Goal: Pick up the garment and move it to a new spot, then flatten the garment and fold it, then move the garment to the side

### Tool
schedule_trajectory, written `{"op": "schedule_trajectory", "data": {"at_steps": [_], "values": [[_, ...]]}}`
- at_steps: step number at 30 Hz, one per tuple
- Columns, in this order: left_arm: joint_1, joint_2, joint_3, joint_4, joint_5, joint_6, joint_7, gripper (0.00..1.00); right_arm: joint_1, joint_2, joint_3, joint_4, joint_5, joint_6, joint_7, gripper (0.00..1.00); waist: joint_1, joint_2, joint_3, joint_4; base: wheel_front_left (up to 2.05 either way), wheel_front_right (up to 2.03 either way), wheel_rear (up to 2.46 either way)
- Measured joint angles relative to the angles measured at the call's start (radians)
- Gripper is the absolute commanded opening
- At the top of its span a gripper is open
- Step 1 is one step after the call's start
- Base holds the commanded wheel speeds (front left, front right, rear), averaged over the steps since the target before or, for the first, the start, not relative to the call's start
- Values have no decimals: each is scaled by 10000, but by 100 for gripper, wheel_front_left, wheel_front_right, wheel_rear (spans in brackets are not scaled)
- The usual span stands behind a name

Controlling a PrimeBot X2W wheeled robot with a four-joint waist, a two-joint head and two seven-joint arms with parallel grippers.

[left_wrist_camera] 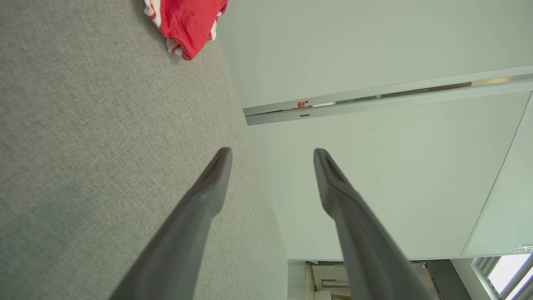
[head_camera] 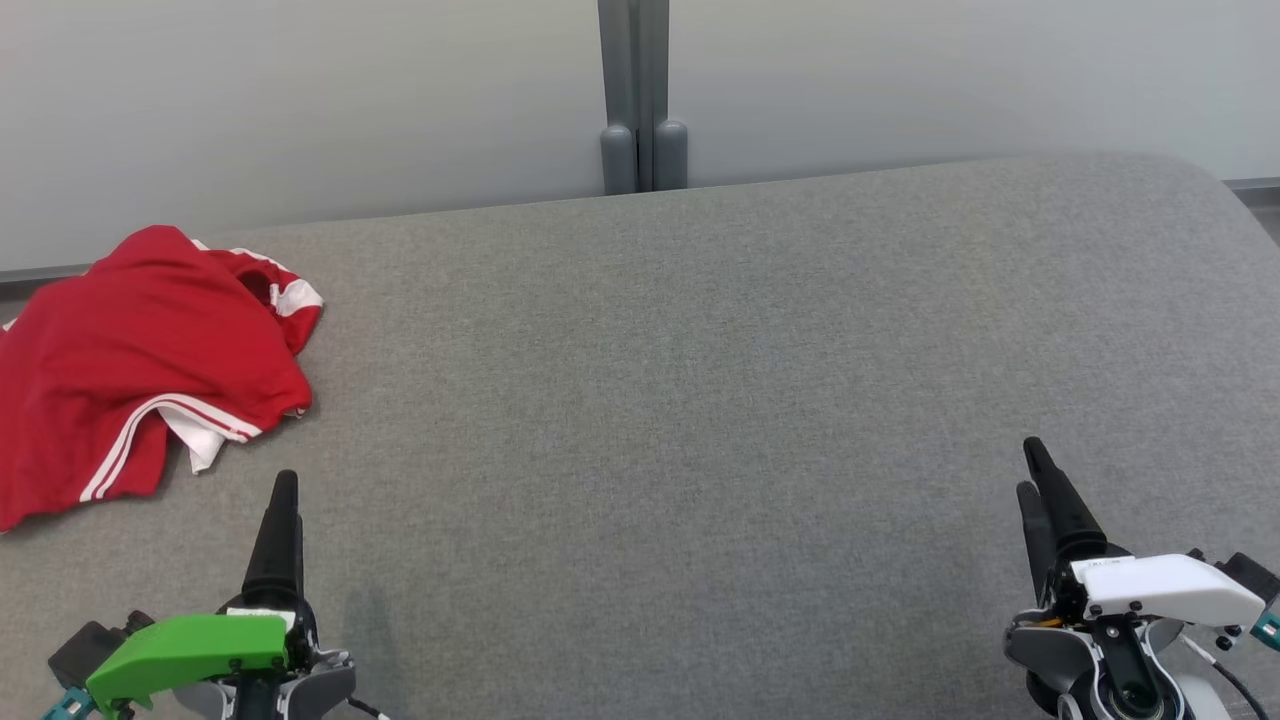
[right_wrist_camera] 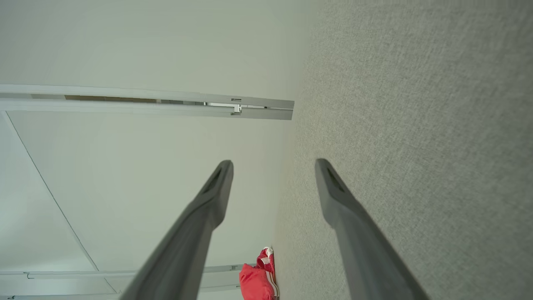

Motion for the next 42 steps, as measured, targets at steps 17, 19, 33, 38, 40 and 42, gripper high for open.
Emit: {"op": "schedule_trajectory", "data": {"at_steps": [17,19,33,38,40,42], "values": [[147,8,-757,-794,3177,648,-673,100,175,-21,385,-738,-3269,0,-669,100,0,1,-2,32,0,0,0],[196,8,-832,-859,3557,721,-736,100,202,-27,418,-790,-3580,2,-740,100,0,1,-7,34,0,0,0],[478,19,-1296,-1139,6025,1174,-1214,100,305,-38,771,-842,-5774,2,-1210,100,0,0,-57,70,0,0,0],[527,25,-1432,-1197,6819,1267,-1350,100,343,-44,848,-834,-6636,2,-1346,100,0,0,-56,85,0,0,0],[594,27,-1488,-1210,7110,1308,-1415,100,343,-46,869,-834,-6985,2,-1407,100,0,0,-55,87,0,0,0],[638,27,-1532,-1212,7384,1344,-1469,100,344,-48,890,-825,-7279,2,-1476,100,0,1,-54,90,0,0,0]]}}
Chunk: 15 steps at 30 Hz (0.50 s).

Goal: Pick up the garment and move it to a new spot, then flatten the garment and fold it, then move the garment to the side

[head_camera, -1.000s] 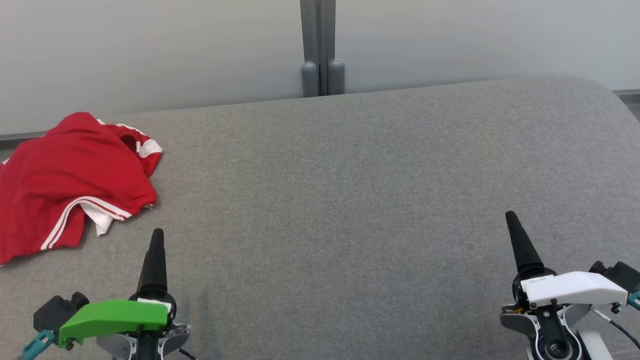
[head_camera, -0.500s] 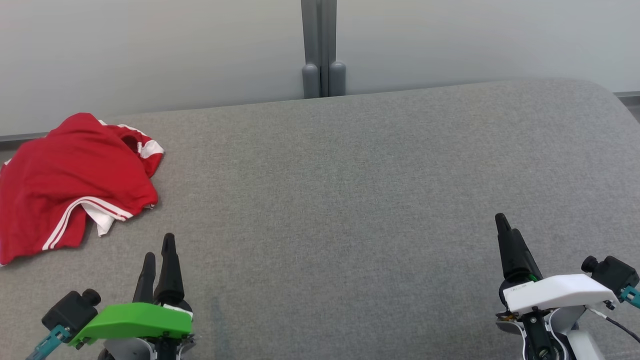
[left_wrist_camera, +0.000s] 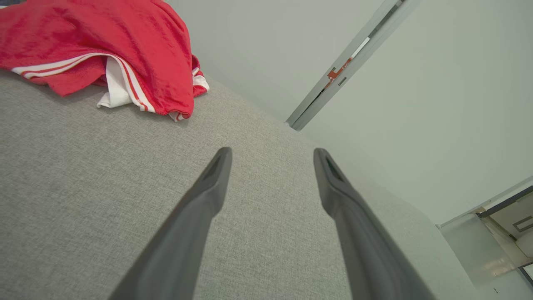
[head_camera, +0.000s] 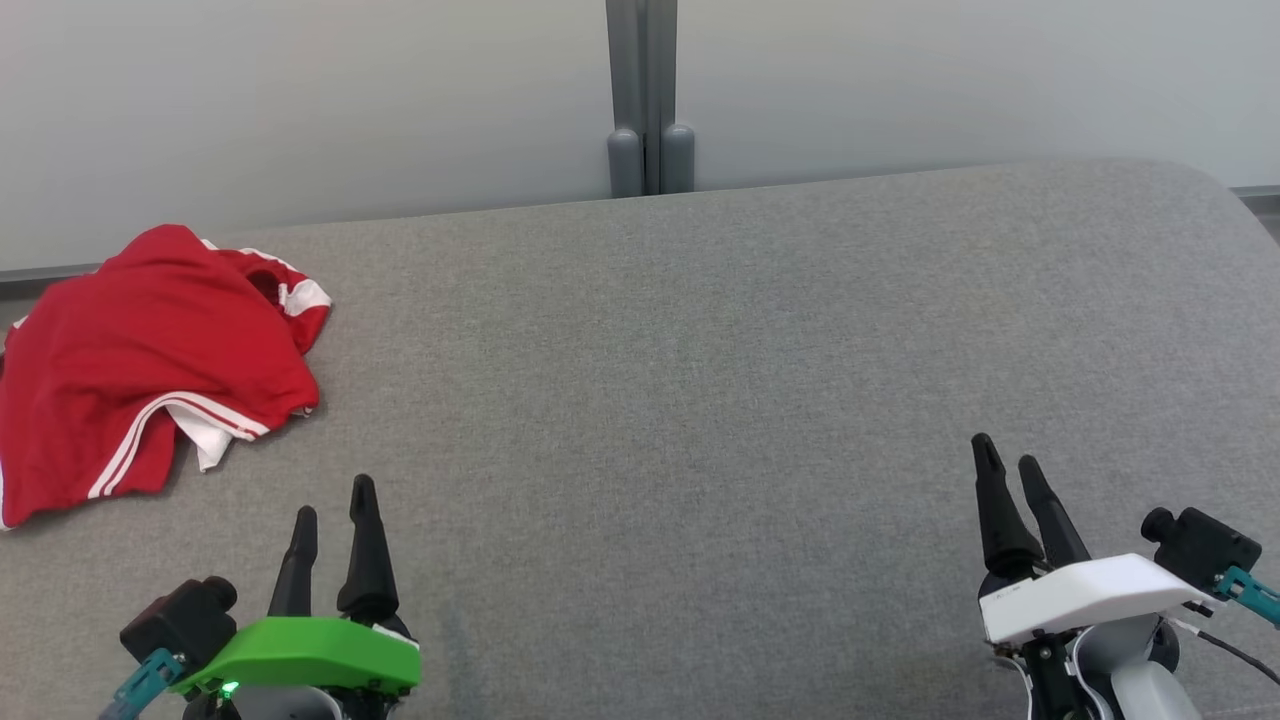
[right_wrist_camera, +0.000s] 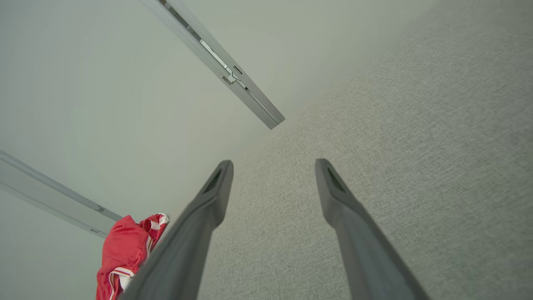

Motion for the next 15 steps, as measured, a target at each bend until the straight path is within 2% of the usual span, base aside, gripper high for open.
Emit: {"op": "schedule_trajectory", "data": {"at_steps": [15], "values": [[155,10,-267,228,1622,186,-403,100,20,-15,244,115,-2165,0,-382,100,0,0,10,8,0,0,0]]}}
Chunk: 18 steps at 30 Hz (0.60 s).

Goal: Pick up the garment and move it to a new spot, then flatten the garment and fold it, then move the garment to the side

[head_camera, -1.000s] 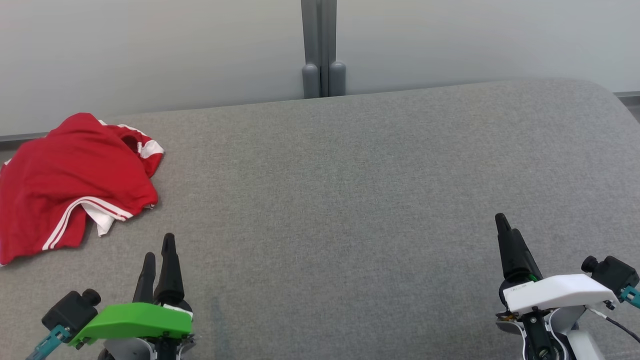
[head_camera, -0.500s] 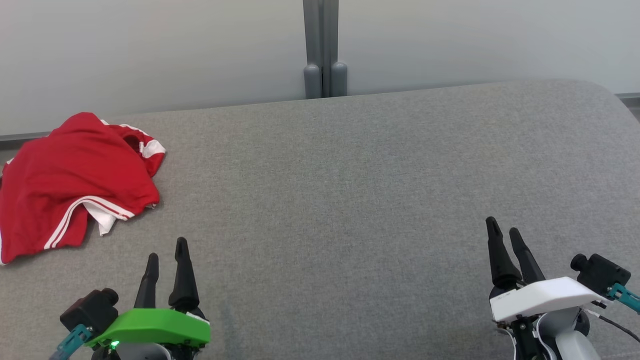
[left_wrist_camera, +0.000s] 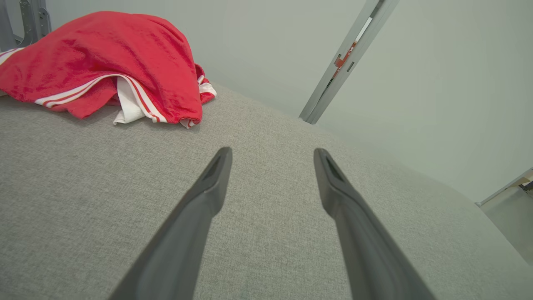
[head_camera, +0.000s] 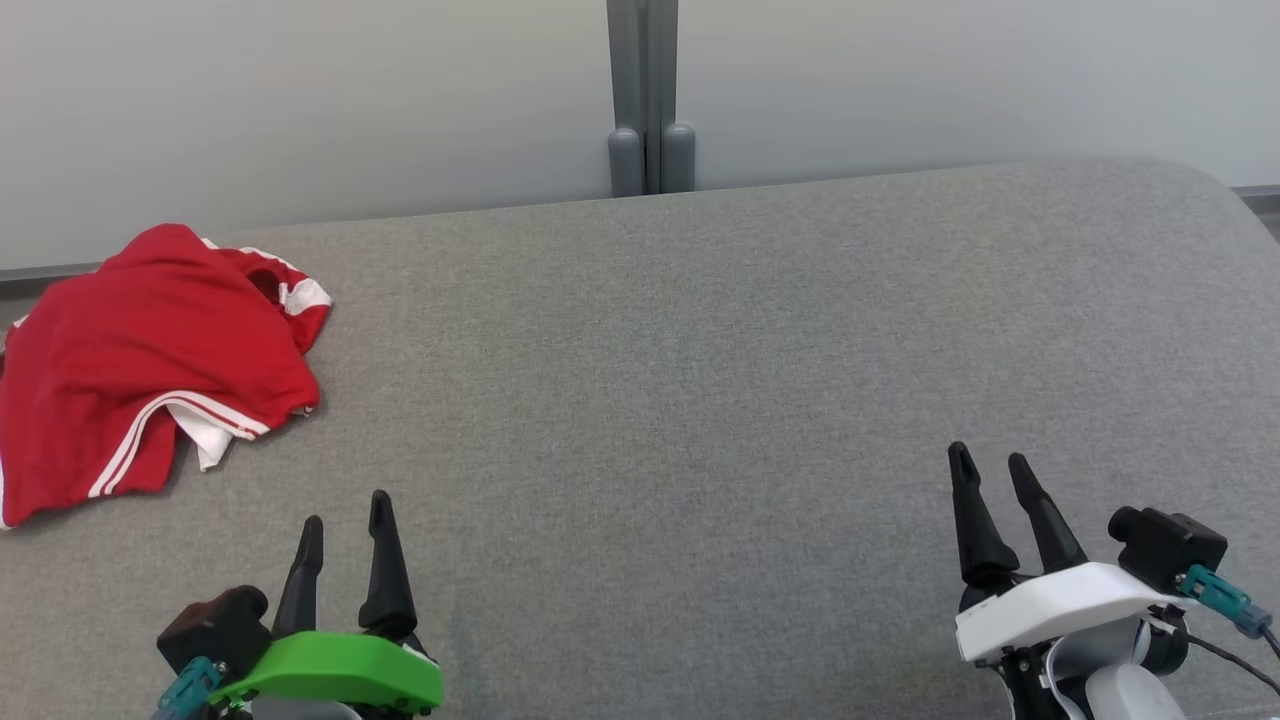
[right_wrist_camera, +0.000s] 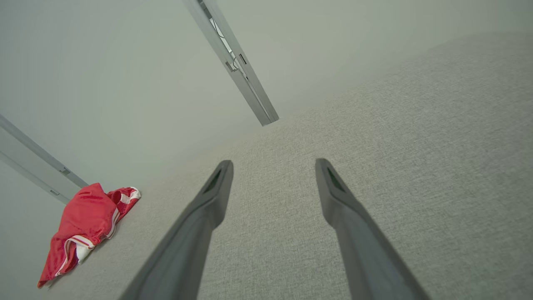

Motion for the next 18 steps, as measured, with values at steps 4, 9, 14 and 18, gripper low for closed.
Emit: {"op": "schedule_trajectory", "data": {"at_steps": [4,9,14,18], "values": [[14,2,-63,25,305,75,-96,100,0,-4,81,67,-520,0,-104,100,0,1,3,10,0,0,0],[57,4,-117,73,734,123,-215,100,-1,-6,130,90,-1055,0,-236,100,0,0,4,24,0,0,0],[88,10,-167,128,1085,196,-316,100,-1,-10,182,90,-1561,2,-341,100,0,0,7,43,0,0,0],[114,13,-211,224,1365,211,-407,100,-2,-13,213,96,-1925,2,-424,100,0,1,10,56,0,0,0]]}}
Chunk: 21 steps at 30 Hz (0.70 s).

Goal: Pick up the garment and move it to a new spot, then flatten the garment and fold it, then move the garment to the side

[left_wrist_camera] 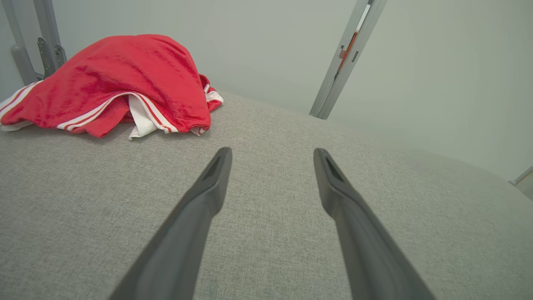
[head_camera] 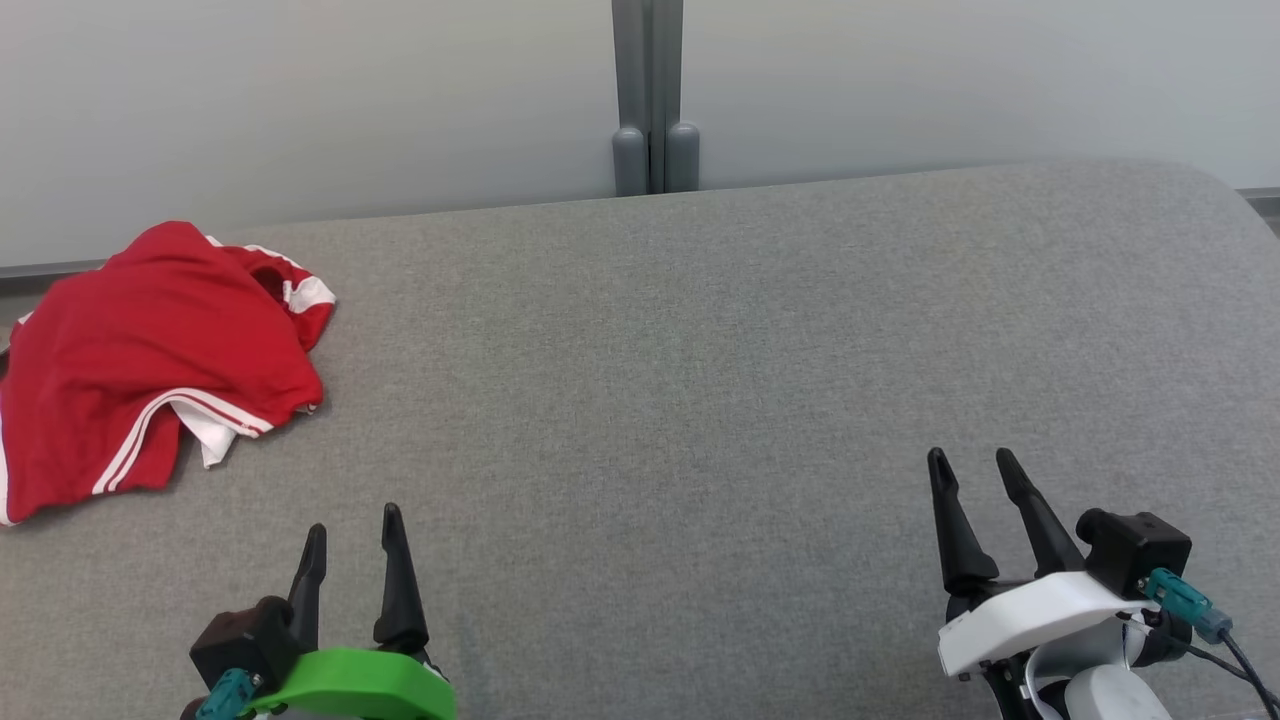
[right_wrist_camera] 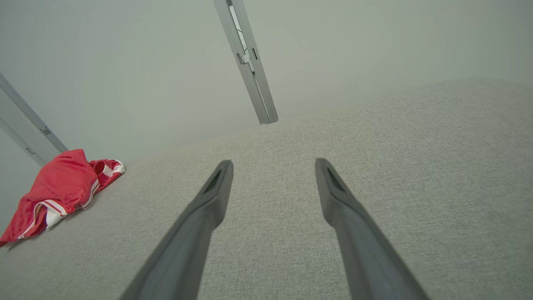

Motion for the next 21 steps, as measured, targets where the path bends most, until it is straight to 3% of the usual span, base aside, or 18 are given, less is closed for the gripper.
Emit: {"op": "schedule_trajectory", "data": {"at_steps": [21], "values": [[135,17,-207,307,1273,180,-422,100,-13,-17,144,102,-1768,0,-433,100,0,0,23,83,0,0,0]]}}
